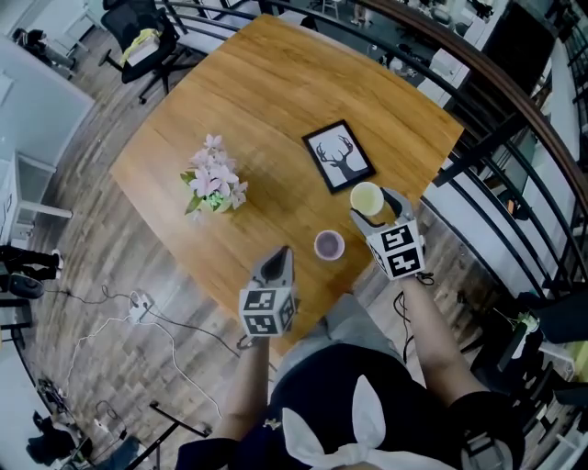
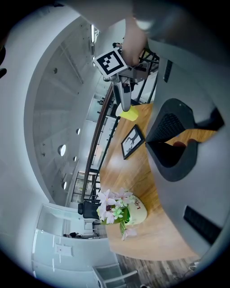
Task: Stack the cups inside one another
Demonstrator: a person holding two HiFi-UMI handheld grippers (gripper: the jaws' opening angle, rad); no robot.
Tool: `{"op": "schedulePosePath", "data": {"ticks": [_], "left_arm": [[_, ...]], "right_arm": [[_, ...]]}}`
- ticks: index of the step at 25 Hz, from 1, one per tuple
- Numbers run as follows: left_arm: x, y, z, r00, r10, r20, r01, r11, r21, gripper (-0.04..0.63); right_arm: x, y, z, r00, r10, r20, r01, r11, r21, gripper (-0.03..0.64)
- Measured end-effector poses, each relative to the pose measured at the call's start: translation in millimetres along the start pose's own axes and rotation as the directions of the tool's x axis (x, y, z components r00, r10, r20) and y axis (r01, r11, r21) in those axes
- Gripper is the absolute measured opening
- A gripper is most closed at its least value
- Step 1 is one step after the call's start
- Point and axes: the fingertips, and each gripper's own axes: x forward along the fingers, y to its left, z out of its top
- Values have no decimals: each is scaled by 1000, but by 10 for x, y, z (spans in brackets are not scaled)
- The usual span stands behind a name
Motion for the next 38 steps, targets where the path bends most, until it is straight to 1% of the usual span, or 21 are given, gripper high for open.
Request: {"op": "schedulePosePath", "data": {"ticks": [6,12,25,38], "left_arm": [[-116,-50,51,1000,-18,15,18,1000,11,16],[-162,-52,123,999,-35,34,34,999,19,15],[-229,12,180,998,-42,54,41,999,24,15],[-338,84,170,997,-37,74,36,999,20,15]], "right_arm": [[-337,92,225,999,-10,44,10,1000,6,328],[-539,188,339,997,-18,70,18,1000,-2,328],[-628,459,305,998,8,63,-7,1000,-5,328],[-607,853,219,996,77,46,-77,997,4,328]]}}
